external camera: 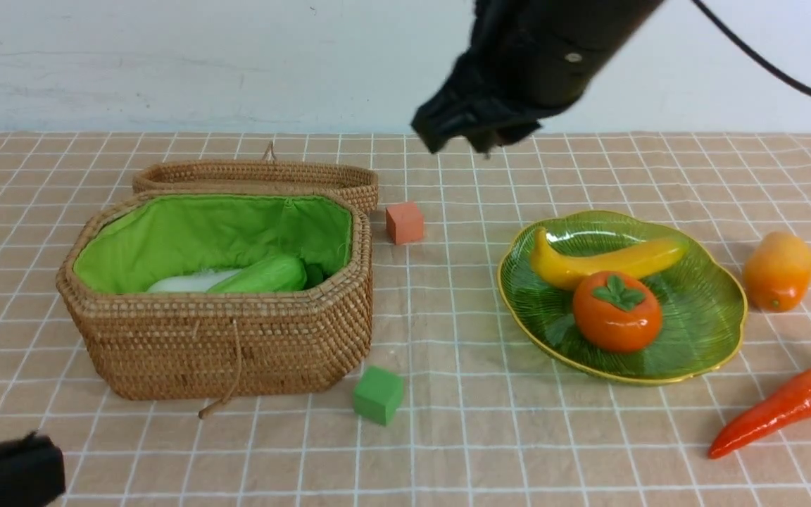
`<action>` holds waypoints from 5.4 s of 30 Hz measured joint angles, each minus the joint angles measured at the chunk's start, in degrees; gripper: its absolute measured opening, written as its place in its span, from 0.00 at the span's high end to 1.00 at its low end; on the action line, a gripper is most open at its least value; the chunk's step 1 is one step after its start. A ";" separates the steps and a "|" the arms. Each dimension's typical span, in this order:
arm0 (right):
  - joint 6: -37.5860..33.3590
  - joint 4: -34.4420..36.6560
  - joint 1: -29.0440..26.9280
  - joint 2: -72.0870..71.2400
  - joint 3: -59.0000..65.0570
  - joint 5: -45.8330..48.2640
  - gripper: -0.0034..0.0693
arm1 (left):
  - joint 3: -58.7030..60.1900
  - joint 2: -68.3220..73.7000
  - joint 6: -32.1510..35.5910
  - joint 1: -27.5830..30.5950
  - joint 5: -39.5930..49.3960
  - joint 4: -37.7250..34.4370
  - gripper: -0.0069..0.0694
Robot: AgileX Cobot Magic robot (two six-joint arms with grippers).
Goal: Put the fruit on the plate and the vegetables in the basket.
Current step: Use the right arm to grab a carrot and put it into the left basket, then use the right arm to grab a mango and put it into the right plate
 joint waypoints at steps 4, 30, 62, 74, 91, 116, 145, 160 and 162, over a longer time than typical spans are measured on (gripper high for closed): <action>14.49 -2.16 -6.86 -11.74 20.99 -0.37 0.95 | 0.00 0.00 8.53 0.00 0.00 -6.59 0.93; 15.47 16.16 -51.98 8.90 46.75 -32.82 0.26 | 0.00 0.05 11.39 0.00 -0.05 -8.68 0.91; 5.24 38.39 -3.38 18.69 -0.47 -45.02 0.39 | -0.12 0.05 -21.42 0.00 3.95 18.04 0.90; -7.71 30.79 -1.25 30.03 -14.06 -43.18 0.39 | -0.12 0.05 -21.42 0.00 5.47 17.59 0.90; -64.26 34.40 -1.09 34.97 -22.16 -37.13 0.39 | -0.12 0.05 -11.36 0.00 5.95 10.86 0.90; -29.34 10.81 -0.57 15.82 -22.42 -0.91 0.53 | -0.12 0.05 -11.16 0.00 -9.55 11.48 0.90; -4.76 35.04 -58.75 19.36 19.16 -31.05 0.03 | -0.12 0.05 -10.97 0.00 -10.82 12.69 0.89; -4.24 28.76 -58.31 36.11 -0.51 -23.81 0.27 | -0.12 0.05 -11.07 0.00 -10.82 12.69 0.88; -5.15 28.76 -58.25 35.87 -0.58 -22.32 0.27 | -0.12 0.05 -11.07 0.00 -10.82 12.69 0.88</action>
